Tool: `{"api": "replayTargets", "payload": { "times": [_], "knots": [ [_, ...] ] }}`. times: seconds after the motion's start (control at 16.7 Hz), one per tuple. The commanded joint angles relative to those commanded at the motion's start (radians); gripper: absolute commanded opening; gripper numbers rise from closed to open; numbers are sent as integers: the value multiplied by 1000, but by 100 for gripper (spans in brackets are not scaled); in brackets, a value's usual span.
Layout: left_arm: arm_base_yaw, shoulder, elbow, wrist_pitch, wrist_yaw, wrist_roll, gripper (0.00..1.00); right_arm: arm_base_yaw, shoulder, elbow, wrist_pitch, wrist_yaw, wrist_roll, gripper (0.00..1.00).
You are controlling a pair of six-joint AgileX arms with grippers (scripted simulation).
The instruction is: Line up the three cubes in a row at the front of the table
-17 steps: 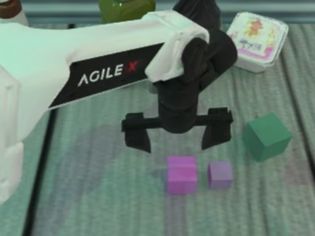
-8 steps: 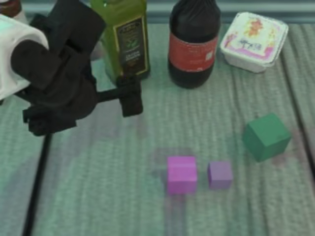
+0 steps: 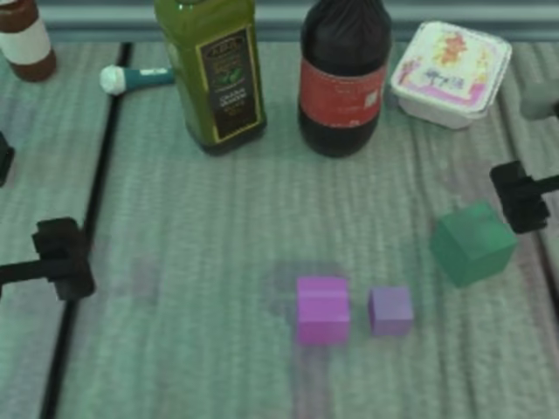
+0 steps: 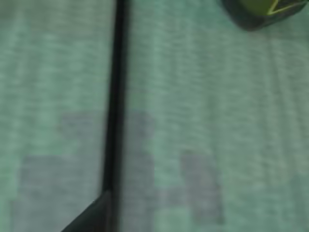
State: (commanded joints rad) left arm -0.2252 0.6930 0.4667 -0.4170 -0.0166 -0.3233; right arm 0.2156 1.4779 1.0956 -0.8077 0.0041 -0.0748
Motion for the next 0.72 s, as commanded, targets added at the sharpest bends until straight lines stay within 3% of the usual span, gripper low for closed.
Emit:
{"api": "replayTargets", "payload": {
  "times": [0.42,0.72],
  "knots": [
    [197,-565,-388,320,12,256,100,69,444,360,-241,-2,-23,100],
    [245,-693,-467,417,17,323,100,86,538,448,-290,-3,-28,100]
  ]
}}
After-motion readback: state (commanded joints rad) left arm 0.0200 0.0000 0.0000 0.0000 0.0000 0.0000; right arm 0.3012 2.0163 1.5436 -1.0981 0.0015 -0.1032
